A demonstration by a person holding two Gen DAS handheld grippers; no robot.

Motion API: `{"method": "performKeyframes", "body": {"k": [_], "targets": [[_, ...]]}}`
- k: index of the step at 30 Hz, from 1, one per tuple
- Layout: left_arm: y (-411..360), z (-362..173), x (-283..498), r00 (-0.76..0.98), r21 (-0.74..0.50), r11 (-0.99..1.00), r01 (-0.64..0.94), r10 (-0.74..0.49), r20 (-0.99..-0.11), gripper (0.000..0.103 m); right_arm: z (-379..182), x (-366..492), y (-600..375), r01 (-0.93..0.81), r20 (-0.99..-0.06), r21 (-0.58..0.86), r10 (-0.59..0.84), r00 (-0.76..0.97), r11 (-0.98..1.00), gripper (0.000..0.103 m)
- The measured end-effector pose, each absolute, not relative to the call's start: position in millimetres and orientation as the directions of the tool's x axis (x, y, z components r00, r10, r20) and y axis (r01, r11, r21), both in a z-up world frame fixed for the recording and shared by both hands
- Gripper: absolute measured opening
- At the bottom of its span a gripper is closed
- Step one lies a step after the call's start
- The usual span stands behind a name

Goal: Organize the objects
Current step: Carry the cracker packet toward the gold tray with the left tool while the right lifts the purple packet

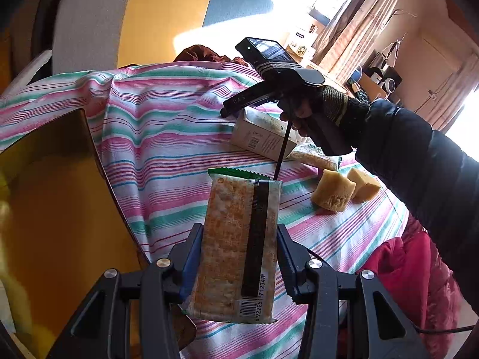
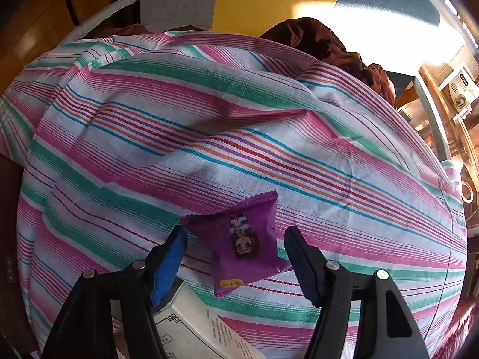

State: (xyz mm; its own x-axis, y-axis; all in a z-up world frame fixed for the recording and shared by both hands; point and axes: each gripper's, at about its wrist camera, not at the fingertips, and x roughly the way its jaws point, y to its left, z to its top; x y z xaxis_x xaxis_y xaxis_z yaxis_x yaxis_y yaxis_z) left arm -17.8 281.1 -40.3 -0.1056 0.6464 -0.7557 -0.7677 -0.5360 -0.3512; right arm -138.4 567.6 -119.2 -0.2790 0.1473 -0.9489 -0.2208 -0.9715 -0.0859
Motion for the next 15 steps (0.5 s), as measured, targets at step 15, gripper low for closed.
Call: {"method": "performKeyframes", "body": {"k": [15], "targets": [[222, -16, -21, -0.233, -0.317, -0.631, -0.708, 0.633, -0.739, 0.047, -35, -107, 512, -0.299, -0.85, 0.068, 0.102, -0.518, -0.952, 0.03]]}}
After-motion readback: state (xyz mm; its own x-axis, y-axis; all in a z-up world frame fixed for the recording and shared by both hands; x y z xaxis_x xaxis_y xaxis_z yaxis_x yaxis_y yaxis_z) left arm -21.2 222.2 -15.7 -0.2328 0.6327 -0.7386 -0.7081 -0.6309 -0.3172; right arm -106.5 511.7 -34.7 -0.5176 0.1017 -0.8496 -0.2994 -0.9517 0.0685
